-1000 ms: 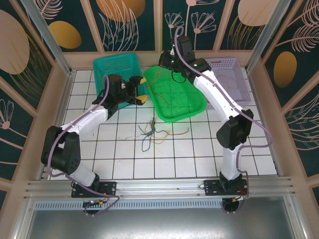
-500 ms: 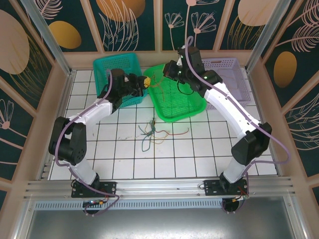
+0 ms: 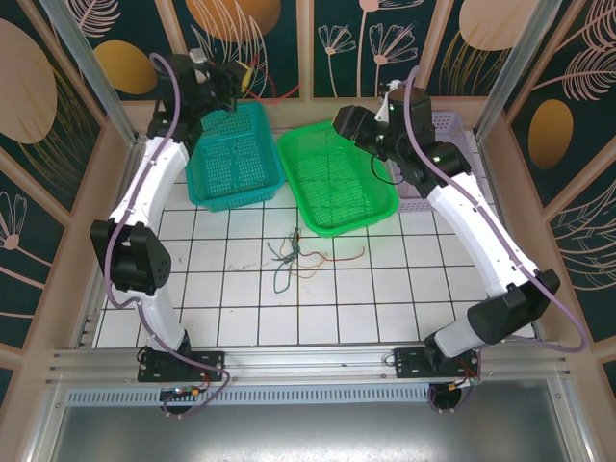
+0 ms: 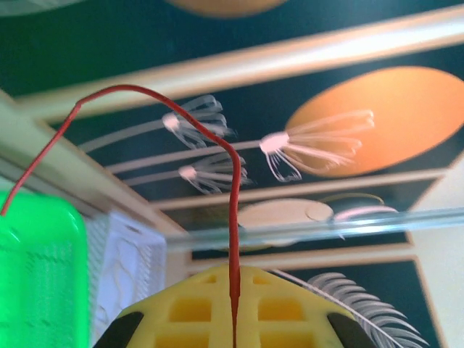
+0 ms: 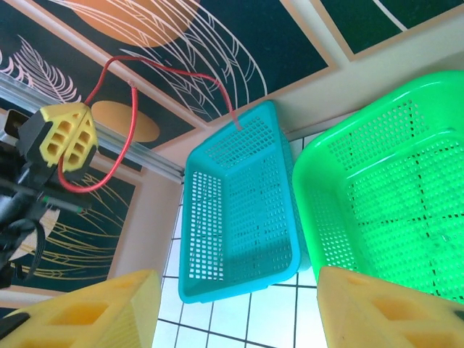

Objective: Untangle the cables

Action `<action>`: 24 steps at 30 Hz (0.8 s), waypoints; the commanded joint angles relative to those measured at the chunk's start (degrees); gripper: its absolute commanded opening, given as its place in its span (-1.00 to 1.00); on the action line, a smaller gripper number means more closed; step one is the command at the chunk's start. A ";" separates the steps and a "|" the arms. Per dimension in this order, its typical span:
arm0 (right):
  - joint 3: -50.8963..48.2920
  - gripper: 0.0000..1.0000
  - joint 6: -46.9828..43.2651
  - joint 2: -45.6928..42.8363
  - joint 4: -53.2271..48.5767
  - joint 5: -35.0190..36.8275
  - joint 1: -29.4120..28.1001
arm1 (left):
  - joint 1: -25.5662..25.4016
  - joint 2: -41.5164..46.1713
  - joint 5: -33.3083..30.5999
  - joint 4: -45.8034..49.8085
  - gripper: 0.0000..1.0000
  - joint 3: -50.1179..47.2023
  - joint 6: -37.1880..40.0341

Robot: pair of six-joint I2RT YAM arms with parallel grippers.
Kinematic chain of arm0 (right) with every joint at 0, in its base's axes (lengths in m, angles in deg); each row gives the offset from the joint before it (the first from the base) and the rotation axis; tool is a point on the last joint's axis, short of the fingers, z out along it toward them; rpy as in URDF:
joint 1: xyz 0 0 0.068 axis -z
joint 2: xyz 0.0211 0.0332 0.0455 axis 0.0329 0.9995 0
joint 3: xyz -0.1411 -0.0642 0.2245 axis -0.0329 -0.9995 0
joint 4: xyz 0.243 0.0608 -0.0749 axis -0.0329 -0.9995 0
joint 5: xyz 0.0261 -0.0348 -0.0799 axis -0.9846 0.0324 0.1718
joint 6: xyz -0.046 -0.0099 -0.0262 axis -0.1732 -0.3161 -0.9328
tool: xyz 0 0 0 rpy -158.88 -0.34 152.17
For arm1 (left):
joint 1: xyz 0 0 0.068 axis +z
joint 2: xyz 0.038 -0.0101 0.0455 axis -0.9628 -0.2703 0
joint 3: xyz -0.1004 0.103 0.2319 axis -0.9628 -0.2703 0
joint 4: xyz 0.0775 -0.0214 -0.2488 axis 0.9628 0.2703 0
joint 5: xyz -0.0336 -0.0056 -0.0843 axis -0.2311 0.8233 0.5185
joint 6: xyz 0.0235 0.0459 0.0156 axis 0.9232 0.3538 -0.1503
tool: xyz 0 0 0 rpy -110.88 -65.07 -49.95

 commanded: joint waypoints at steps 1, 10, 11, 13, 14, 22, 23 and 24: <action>-2.19 0.19 -1.29 -1.90 -1.47 -0.28 -0.21 | 2.87 -3.62 -1.96 8.50 -1.00 1.52 11.09; -7.42 0.18 0.07 -3.83 -0.30 -2.69 -0.46 | 6.32 -6.90 -4.81 9.38 -0.40 -13.55 22.39; -7.61 0.18 -0.20 -3.78 -0.31 -2.71 -0.62 | 6.34 -6.48 -5.54 10.67 -0.24 -14.04 23.39; -7.48 0.18 -1.02 -3.54 -0.82 -2.14 -1.23 | 6.34 -4.14 -7.22 12.03 0.07 -14.97 24.06; -7.37 0.18 -1.51 -3.40 -1.28 -1.55 -1.71 | 6.34 -2.55 -8.52 13.46 0.12 -14.81 24.61; -13.65 0.17 -2.63 -5.28 -0.67 1.69 -4.43 | 4.56 12.62 -22.30 27.64 0.39 -15.12 26.84; -15.70 0.17 -3.09 -5.97 -0.13 2.57 -5.34 | 3.09 15.02 -22.70 27.71 0.37 -17.58 26.19; -17.49 0.16 -3.54 -6.60 0.34 3.30 -6.44 | 1.63 16.91 -22.72 27.75 0.36 -20.36 25.66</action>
